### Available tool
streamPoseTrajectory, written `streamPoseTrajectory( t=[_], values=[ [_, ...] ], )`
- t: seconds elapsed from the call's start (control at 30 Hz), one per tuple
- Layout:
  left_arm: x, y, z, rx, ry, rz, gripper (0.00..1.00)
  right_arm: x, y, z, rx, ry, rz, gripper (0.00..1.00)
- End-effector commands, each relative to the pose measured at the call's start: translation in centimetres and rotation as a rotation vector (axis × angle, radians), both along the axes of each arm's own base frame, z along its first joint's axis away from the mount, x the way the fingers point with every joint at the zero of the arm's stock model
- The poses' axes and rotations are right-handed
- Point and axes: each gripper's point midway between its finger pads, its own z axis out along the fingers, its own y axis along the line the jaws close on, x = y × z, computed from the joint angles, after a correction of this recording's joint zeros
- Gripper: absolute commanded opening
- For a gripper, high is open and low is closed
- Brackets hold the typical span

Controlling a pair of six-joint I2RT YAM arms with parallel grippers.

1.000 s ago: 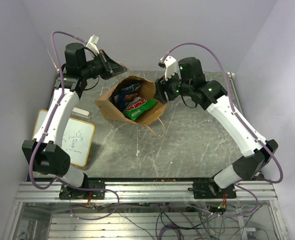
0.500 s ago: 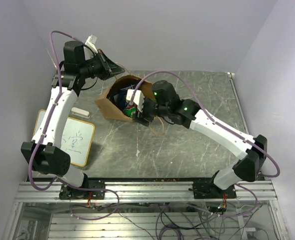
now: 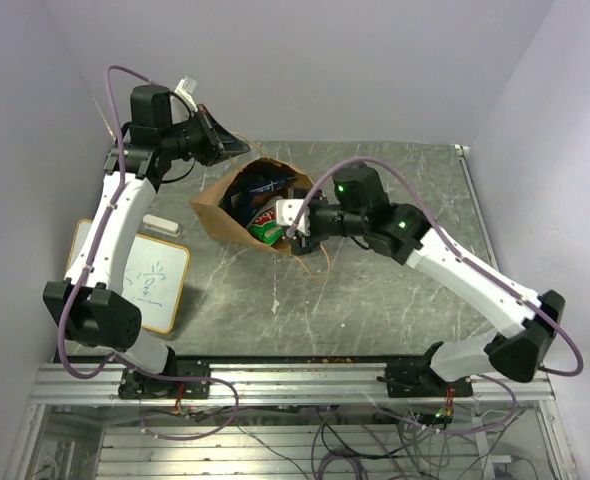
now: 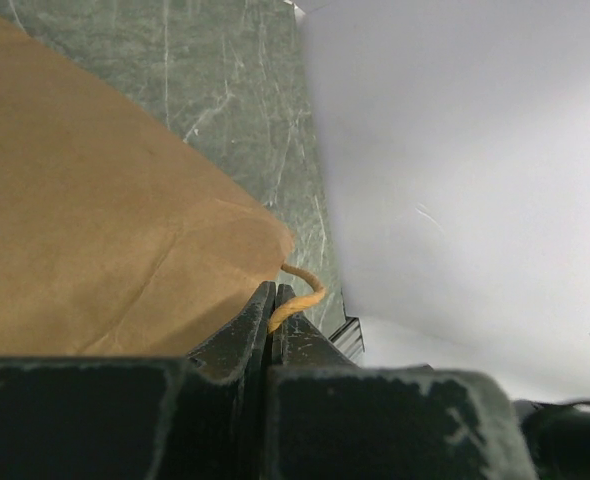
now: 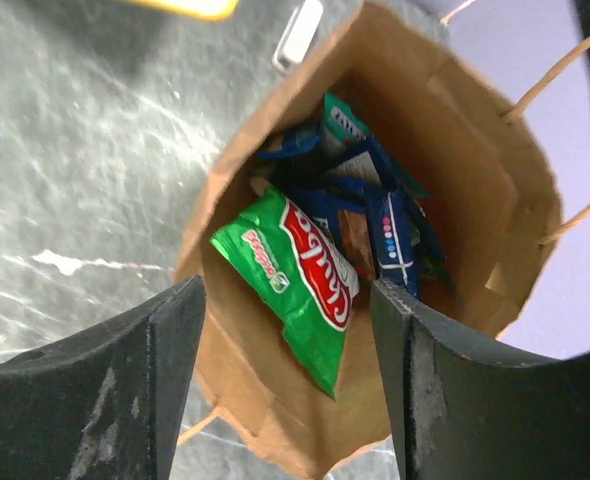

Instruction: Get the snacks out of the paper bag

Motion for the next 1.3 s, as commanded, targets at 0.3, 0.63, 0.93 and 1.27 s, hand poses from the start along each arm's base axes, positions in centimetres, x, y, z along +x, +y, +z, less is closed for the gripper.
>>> streamPoseTrajectory(
  t=[0.3, 0.63, 0.93, 1.27],
  values=[
    [0.4, 0.6, 1.7, 0.007, -0.044, -0.011, 0.07, 6.8, -0.9, -9.4, -0.214, -0.031, 0.209, 0.54],
    [1.6, 1.9, 1.1, -0.014, 0.002, 0.037, 0.07, 9.2, 0.7, -13.4, -0.231, -0.118, 0.213, 0.57],
    [0.8, 1.9, 0.4, -0.063, 0.041, 0.079, 0.07, 10.7, 2.3, -14.1, -0.189, -0.153, 0.207, 0.6],
    [-0.1, 1.7, 1.1, -0.054, 0.044, 0.096, 0.07, 11.0, 3.3, -15.5, -0.14, -0.132, 0.207, 0.42]
  ],
)
